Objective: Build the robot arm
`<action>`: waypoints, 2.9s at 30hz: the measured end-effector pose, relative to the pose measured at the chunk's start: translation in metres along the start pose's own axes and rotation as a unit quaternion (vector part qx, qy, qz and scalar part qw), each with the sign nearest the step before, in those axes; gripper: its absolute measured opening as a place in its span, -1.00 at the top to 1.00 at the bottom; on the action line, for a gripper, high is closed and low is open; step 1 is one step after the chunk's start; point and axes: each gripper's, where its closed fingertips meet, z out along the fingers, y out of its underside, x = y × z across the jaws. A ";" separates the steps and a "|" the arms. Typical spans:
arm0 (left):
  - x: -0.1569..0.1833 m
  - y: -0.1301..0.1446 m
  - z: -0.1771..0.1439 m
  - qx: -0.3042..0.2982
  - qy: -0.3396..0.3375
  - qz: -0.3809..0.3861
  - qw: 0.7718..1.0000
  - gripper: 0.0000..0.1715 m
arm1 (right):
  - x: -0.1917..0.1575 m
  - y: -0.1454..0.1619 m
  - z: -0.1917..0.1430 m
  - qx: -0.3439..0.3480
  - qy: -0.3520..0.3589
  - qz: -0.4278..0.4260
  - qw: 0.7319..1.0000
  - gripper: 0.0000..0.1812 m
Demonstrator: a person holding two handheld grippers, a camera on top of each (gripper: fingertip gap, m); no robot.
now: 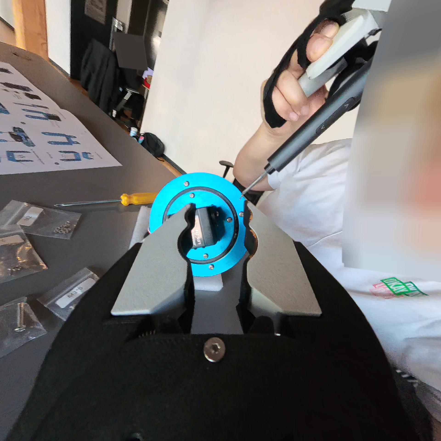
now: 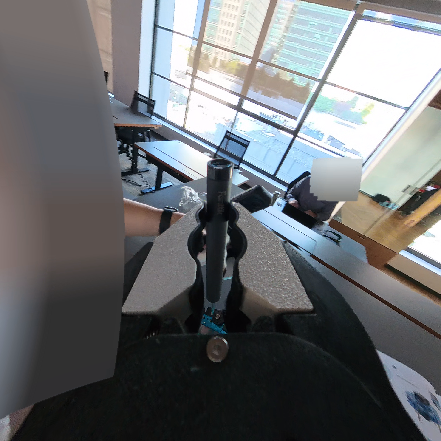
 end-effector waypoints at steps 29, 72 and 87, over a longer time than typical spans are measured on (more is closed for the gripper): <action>-0.016 0.027 0.016 -0.018 0.007 -0.067 0.998 0.54 | -0.012 0.022 0.017 -0.070 0.154 -0.093 0.981 0.83; 0.054 -0.025 0.038 -0.041 -0.170 0.378 0.909 0.83 | -0.006 0.022 0.022 -0.052 0.132 -0.075 0.987 0.82; 0.050 -0.021 0.036 -0.039 -0.169 0.373 0.912 0.83 | -0.005 0.027 0.026 -0.056 0.128 -0.076 0.987 0.82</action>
